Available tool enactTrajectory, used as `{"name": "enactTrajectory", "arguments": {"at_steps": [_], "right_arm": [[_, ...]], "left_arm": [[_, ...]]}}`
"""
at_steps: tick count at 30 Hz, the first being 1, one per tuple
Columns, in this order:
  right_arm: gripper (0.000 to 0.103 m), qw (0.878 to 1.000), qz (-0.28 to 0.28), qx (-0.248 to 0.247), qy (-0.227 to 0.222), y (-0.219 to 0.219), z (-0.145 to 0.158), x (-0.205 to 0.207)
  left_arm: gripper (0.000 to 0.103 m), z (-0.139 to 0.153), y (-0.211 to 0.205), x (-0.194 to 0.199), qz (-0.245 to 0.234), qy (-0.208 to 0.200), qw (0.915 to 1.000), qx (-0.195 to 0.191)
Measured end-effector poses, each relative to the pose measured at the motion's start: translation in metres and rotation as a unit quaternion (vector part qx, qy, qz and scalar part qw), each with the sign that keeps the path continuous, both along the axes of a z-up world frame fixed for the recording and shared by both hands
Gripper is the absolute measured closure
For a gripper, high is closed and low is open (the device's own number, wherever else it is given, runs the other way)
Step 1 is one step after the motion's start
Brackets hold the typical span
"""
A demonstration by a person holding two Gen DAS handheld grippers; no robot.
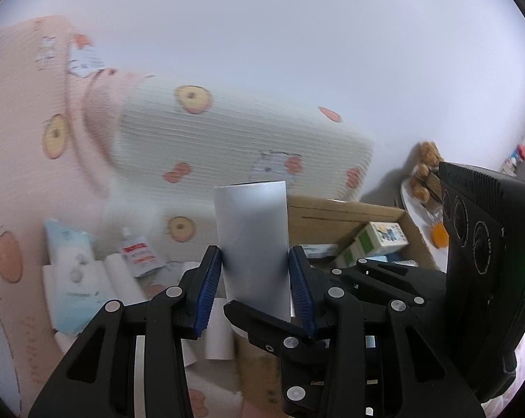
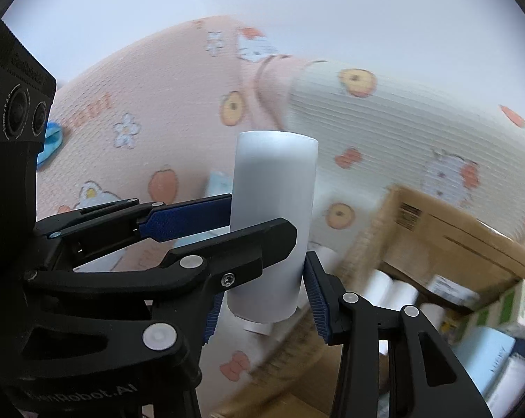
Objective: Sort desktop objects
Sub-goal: 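Carry the held tube with the left gripper over the cardboard box, then lower the tube upright into the box beside the other tubes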
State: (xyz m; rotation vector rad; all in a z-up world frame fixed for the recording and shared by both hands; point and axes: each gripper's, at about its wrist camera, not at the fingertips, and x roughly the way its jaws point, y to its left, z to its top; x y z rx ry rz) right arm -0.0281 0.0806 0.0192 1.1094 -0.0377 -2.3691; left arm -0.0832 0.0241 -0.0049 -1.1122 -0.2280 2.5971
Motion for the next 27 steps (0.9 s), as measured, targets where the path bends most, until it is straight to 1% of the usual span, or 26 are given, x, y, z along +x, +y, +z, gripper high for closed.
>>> {"name": "enactTrajectory", "arguments": {"at_steps": [2,4,6,11,13,15,18,23,25,27], "right_arm": [[0.061,1.0,-0.009,-0.007,-0.005,0.014,0.0,0.0],[0.06,1.0,-0.015,-0.019,-0.01,0.027,0.002,-0.001],[0.06,0.999,-0.025,-0.017,-0.015,0.037,0.003,-0.002],[0.06,0.999,-0.048,-0.01,-0.009,0.06,0.006,-0.002],[0.06,0.998,-0.054,-0.017,-0.019,0.069,0.004,-0.004],[0.06,0.997,-0.061,-0.025,-0.037,0.081,-0.002,-0.008],[0.06,0.995,-0.072,-0.015,-0.07,0.096,-0.012,-0.015],[0.06,0.986,-0.091,-0.021,-0.135,0.124,-0.035,-0.028],[0.06,0.984,-0.098,-0.018,-0.149,0.128,-0.041,-0.031],[0.06,0.982,-0.1,-0.009,-0.157,0.13,-0.045,-0.032]], "left_arm": [[0.059,0.004,0.012,-0.002,-0.012,0.008,0.9999,-0.009],[0.059,0.006,0.024,-0.007,-0.024,0.004,0.9997,-0.011],[0.059,0.008,0.034,-0.01,-0.033,0.002,0.9993,-0.016],[0.059,0.008,0.058,-0.02,-0.059,-0.003,0.9979,-0.025],[0.059,0.003,0.068,-0.028,-0.069,-0.017,0.9971,-0.027],[0.059,-0.004,0.076,-0.037,-0.08,-0.039,0.9958,-0.021],[0.059,-0.02,0.089,-0.052,-0.096,-0.08,0.9922,-0.008],[0.059,-0.047,0.106,-0.074,-0.115,-0.145,0.9826,0.015],[0.059,-0.054,0.11,-0.08,-0.117,-0.165,0.979,0.023],[0.059,-0.059,0.112,-0.083,-0.12,-0.175,0.977,0.027]]}}
